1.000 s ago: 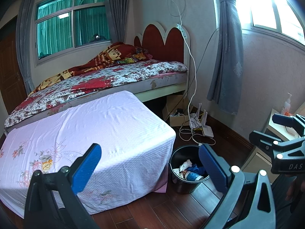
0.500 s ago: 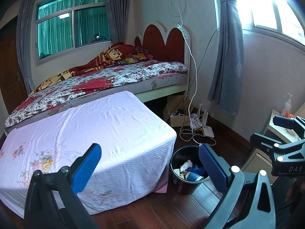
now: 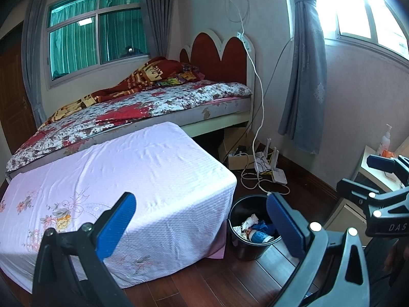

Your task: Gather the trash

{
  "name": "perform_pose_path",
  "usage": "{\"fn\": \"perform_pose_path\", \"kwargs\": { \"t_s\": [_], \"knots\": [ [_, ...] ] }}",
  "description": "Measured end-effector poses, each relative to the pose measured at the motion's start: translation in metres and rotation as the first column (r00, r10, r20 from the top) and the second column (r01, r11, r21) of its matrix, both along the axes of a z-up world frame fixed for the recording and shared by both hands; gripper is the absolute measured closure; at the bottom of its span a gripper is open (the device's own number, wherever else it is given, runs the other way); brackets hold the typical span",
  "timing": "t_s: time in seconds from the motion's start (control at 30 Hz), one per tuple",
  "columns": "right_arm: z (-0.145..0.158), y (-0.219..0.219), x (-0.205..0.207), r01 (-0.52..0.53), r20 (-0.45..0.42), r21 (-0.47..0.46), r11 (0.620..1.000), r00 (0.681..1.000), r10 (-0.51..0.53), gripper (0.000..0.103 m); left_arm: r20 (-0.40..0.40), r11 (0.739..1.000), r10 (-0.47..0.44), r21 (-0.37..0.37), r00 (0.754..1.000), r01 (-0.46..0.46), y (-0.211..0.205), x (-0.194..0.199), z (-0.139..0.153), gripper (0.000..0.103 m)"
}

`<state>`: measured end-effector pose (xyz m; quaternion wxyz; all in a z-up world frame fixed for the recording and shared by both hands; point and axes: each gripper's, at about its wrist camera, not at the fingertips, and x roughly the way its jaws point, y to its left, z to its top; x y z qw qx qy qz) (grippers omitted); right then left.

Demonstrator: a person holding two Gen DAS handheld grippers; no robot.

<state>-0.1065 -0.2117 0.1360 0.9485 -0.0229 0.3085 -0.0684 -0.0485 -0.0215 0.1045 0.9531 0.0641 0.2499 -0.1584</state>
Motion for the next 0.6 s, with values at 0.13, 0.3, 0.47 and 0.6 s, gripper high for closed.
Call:
{"fn": "perform_pose_path", "kwargs": {
  "t_s": [0.13,0.3,0.47,0.6],
  "knots": [
    [0.0005,0.0006,0.001,-0.001,-0.004,-0.003,1.0,1.0,0.001,0.0,0.007,1.0,-0.001,-0.002,1.0,0.001,0.0005,-0.0005,0.0009,0.001],
    [0.001,0.001,0.0015,-0.001,-0.004,-0.005,1.0,1.0,0.001,0.0,0.02,1.0,0.005,0.001,1.0,-0.005,0.0032,0.0012,0.0026,0.001],
    [0.0017,0.0002,0.0018,-0.001,-0.005,-0.005,1.0,1.0,0.001,0.0,0.027,1.0,-0.019,-0.007,0.999,0.019,0.0059,0.0054,0.0052,0.001],
    [0.0018,0.0005,0.0024,-0.001,-0.007,-0.005,1.0,1.0,0.001,0.0,0.015,1.0,-0.028,-0.005,1.0,0.028,0.0043,0.0065,0.0032,0.001]
  ]
}}
